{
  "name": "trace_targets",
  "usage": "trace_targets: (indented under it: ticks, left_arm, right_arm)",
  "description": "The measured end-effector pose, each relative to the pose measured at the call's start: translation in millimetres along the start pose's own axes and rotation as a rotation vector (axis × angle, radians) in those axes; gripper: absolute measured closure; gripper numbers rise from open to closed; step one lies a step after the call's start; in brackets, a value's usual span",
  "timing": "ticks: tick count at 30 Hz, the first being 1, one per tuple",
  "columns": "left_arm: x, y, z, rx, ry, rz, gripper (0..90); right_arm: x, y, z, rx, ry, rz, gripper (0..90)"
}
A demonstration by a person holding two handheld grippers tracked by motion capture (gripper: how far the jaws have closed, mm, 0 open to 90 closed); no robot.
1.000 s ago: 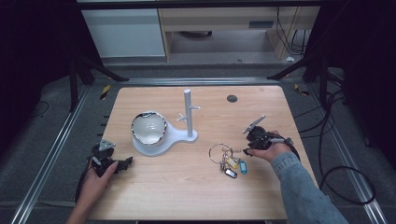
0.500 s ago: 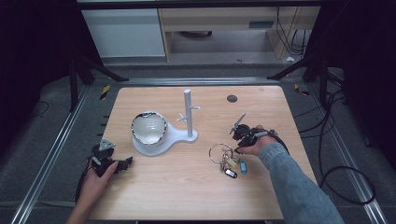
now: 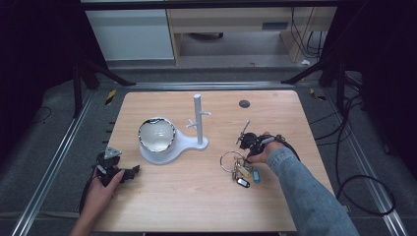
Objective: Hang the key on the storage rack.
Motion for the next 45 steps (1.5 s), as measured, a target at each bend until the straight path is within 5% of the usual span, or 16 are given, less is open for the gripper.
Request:
trace_targets:
  ticks: [23, 45]
  left_arm:
    - [0.0, 0.0, 0.0, 0.000, 0.000, 0.000, 0.0]
    - [0.1, 0.0, -0.1, 0.000, 0.000, 0.000, 0.0]
  right_arm:
    - [-2.9, -3.9, 2.2, 0.003, -0.087, 0.056, 87.9]
    - [57.5, -2.1, 18.2, 0.017, -0.044, 0.075, 88.5]
Point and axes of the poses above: each handheld gripper's, and its own axes: x roughly backward along the jaws, z roughly out of its top, y roughly to its right, the point moved 10 cm from there along -x, roughly forward along the jaws, and after that the axes turned 1 degree about x, right-handed, at the moved point
